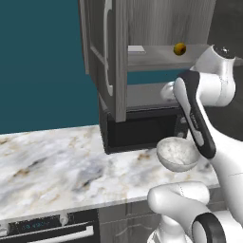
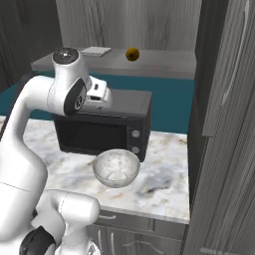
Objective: Pick the lemon from the cabinet and place it in the bowl. Then pick the bowl and place it in the sink. Then turn on the sink facuet.
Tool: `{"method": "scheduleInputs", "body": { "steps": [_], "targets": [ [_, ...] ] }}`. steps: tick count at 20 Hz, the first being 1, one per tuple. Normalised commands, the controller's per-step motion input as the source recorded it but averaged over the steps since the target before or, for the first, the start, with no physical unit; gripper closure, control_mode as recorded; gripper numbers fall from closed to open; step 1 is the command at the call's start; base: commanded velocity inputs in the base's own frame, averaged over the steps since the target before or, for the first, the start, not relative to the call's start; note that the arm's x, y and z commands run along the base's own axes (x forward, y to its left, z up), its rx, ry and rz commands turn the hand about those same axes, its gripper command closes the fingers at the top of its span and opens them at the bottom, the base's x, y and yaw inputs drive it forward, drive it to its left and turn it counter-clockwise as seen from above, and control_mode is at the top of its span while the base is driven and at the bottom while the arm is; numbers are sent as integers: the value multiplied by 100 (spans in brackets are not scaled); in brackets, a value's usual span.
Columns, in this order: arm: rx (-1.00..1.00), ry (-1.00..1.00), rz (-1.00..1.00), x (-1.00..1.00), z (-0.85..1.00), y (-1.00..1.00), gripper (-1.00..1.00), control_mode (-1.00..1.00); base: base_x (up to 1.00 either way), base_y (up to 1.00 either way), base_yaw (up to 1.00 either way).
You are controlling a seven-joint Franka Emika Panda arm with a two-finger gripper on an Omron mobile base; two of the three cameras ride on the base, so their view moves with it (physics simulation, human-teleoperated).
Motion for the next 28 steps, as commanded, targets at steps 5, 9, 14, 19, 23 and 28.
{"method": "scheduleInputs", "body": {
  "steps": [5,9,14,19,23,28],
  "targets": [
    [0,-22,-21,9,79,-10,-100,-100,0,0,0],
    [0,-9,-29,11,88,-3,-100,-100,0,0,0],
    [0,-3,-31,23,76,-14,-100,-100,0,0,0],
    [0,-1,-20,37,18,-31,-100,-100,0,0,0],
    [1,0,-6,53,0,-27,-100,-100,0,0,0],
    [0,0,0,56,0,-33,-100,-100,0,0,0]
  ]
}}
